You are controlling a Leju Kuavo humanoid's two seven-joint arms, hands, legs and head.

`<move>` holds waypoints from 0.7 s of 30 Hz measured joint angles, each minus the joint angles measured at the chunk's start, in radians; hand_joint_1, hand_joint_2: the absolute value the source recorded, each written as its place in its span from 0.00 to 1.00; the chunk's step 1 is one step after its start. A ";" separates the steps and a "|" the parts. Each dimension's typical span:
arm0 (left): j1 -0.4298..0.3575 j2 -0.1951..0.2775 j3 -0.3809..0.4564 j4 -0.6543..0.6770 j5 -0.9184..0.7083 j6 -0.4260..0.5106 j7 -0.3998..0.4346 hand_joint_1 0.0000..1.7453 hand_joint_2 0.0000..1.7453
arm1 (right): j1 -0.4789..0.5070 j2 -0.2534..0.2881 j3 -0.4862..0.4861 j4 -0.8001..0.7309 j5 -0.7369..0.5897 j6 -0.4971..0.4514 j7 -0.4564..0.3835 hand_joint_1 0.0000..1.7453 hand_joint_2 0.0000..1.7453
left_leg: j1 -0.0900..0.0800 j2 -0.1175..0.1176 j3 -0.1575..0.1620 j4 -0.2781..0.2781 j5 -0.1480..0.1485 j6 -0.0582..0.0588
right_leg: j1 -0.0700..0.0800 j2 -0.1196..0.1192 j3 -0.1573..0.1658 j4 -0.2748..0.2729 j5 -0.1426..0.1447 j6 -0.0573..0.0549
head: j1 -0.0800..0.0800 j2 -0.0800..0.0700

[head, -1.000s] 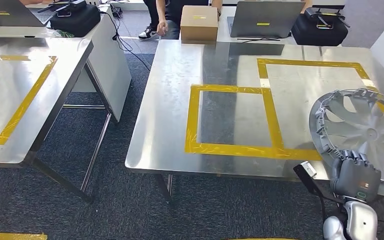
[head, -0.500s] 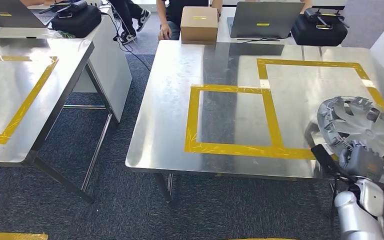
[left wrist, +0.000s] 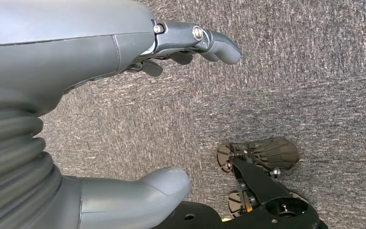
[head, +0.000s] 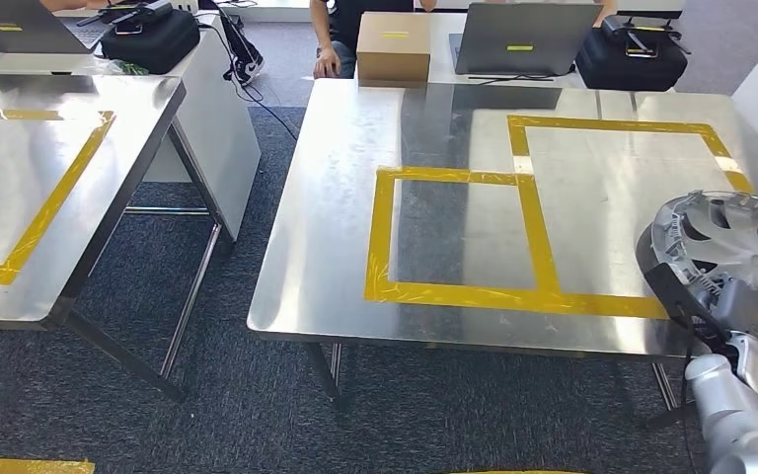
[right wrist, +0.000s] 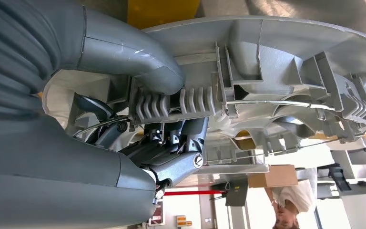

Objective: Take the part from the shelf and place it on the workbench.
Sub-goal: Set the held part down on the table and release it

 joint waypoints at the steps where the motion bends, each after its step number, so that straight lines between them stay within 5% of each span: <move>1: 0.000 0.000 0.000 0.000 0.000 0.000 0.000 0.00 1.00 | -0.002 -0.003 0.000 0.007 0.000 0.000 0.000 1.00 1.00 | 0.000 0.000 0.000 0.000 0.000 0.000 | 0.000 0.000 0.000 0.000 0.000 0.000 | 0.000 0.000; 21: 0.000 0.000 -0.001 0.000 0.000 0.000 0.000 0.00 1.00 | -0.014 -0.011 -0.001 0.048 0.000 -0.001 -0.001 1.00 1.00 | 0.000 0.000 0.000 0.000 0.000 0.000 | 0.000 0.000 0.000 0.000 0.000 0.000 | 0.000 0.000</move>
